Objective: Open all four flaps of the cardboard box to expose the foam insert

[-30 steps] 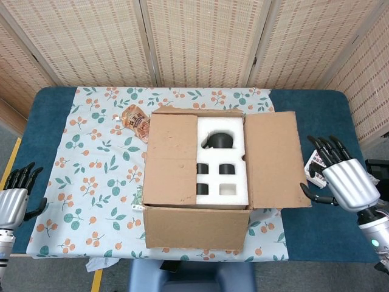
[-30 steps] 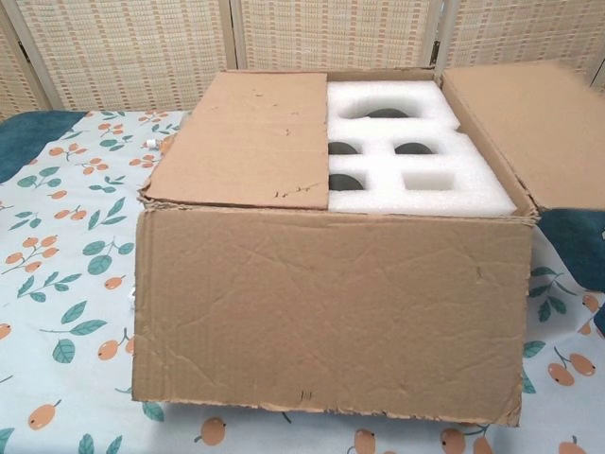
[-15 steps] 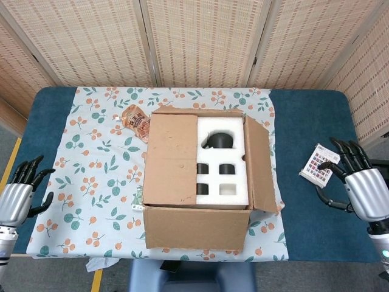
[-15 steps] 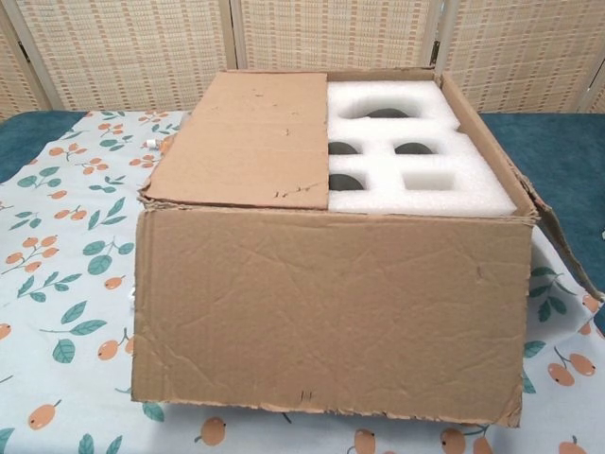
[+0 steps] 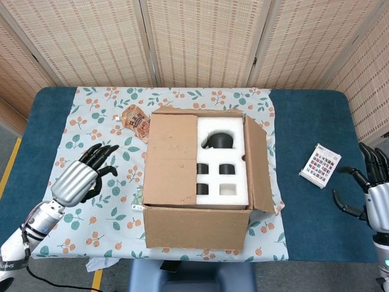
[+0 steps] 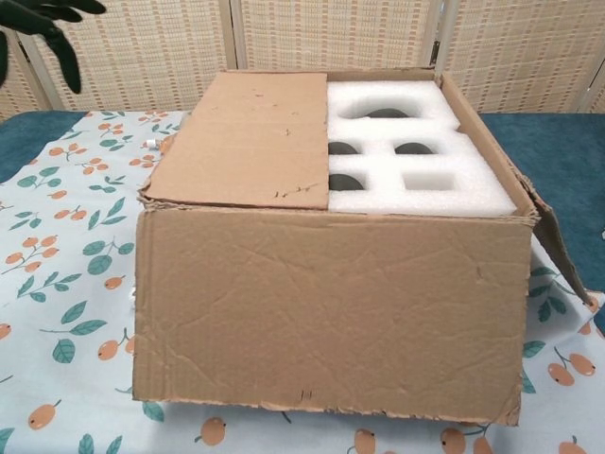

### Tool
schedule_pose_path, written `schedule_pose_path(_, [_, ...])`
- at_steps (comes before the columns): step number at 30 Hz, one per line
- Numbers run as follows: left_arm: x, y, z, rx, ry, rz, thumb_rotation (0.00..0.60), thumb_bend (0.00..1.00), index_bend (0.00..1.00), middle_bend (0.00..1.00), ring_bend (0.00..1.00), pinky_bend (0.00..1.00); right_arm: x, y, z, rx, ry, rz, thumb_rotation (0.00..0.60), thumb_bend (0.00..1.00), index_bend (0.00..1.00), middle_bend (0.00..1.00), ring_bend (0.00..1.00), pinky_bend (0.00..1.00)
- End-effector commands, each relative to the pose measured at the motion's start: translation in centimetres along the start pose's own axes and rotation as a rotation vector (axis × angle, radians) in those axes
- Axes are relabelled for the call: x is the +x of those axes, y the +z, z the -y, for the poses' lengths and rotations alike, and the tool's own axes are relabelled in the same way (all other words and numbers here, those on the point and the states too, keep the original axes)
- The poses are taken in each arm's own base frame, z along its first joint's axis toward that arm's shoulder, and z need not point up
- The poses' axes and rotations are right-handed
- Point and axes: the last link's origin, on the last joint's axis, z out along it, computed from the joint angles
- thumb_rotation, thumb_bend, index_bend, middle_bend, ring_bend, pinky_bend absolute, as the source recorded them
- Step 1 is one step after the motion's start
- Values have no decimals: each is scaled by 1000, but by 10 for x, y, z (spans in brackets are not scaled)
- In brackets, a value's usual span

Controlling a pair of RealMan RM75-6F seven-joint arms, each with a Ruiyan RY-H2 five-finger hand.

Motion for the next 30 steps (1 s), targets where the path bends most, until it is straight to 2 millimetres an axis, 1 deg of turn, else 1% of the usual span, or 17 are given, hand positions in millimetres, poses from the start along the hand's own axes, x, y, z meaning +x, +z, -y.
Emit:
schedule_pose_path(1, [4,37,-26,-82,57,29,600,1000,448,17,0,0,12,-11,-4,19,102,-39,248,469,370,0,0,0])
schedule_pose_path(6, [0,79,-58,-164,92,42,600,1000,498,16,0,0,29,-15,-14,4,153,-107,250,469,370,0,0,0])
schedule_pose_path(9, [-3,101,-75,-204,91,47,600,1000,506,17,0,0,34,-16,-22,-14,193,-116,250,469,370,0,0,0])
schedule_pose_path(16, [-6,145,-107,-274,116,60,600,1000,515,14,0,0,36,-9,-37,-48,245,-91,251,468,370,0,0,0])
schedule_pose_path(19, [-8,161,-115,-280,120,65,600,1000,515,12,0,0,39,-7,-42,-56,263,-92,250,469,370,0,0,0])
schedule_pose_path(22, [-12,172,-121,-285,104,85,600,1000,519,12,0,0,44,-8,-46,-60,271,-109,250,470,370,0,0,0])
schedule_pose_path(30, [-27,196,-128,-299,114,102,600,1000,521,12,0,0,55,-15,-57,-93,288,-138,250,469,370,0,0,0])
